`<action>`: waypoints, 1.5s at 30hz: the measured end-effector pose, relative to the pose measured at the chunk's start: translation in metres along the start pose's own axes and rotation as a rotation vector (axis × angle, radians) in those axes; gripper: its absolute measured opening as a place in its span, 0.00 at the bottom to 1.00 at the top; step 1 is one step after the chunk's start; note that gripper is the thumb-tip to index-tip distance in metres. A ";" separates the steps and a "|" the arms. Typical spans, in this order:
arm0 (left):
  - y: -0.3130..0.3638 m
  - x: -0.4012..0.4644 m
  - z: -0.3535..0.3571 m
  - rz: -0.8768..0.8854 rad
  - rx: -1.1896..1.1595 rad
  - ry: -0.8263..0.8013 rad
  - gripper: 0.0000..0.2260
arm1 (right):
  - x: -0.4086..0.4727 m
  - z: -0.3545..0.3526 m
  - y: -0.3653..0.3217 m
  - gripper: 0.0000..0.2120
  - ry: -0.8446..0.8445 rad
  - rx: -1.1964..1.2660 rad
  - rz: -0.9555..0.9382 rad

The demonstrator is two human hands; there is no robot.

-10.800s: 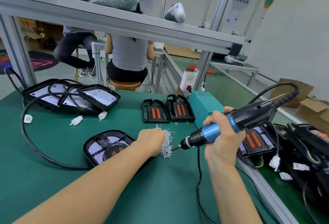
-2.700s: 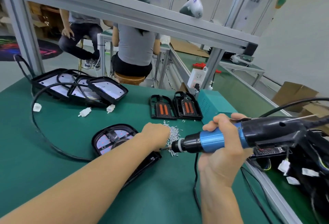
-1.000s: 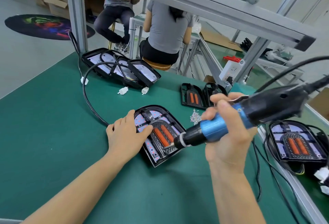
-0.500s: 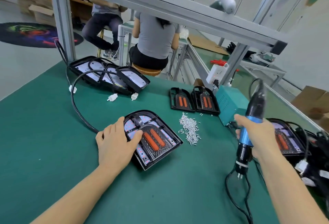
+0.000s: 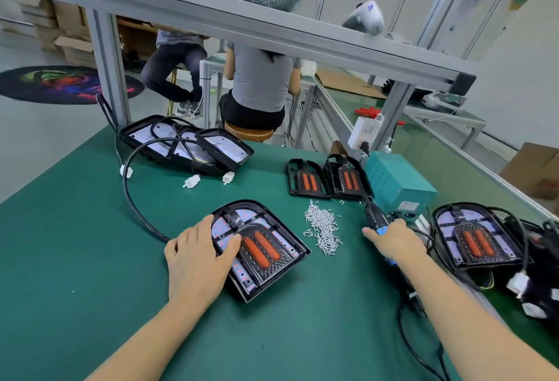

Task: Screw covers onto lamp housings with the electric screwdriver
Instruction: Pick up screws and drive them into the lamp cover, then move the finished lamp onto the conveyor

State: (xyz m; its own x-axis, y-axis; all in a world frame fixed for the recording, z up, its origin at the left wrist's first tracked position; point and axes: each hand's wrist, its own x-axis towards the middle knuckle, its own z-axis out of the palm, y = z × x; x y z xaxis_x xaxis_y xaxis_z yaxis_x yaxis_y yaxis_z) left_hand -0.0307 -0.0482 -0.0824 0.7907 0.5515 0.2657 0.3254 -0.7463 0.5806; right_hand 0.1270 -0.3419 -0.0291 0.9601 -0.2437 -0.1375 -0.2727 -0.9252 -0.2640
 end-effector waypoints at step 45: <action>-0.064 0.185 -0.078 -0.476 -0.560 0.032 0.03 | -0.134 0.091 -0.071 0.18 -0.137 1.151 -0.529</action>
State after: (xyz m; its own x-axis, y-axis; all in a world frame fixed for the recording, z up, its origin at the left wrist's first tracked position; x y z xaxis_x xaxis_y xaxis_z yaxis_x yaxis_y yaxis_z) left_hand 0.0537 0.1305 -0.0102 0.6113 0.7856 -0.0958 0.3091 -0.1255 0.9427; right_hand 0.0117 -0.2173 -0.0791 0.9724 0.1716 0.1582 0.1766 -0.0977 -0.9794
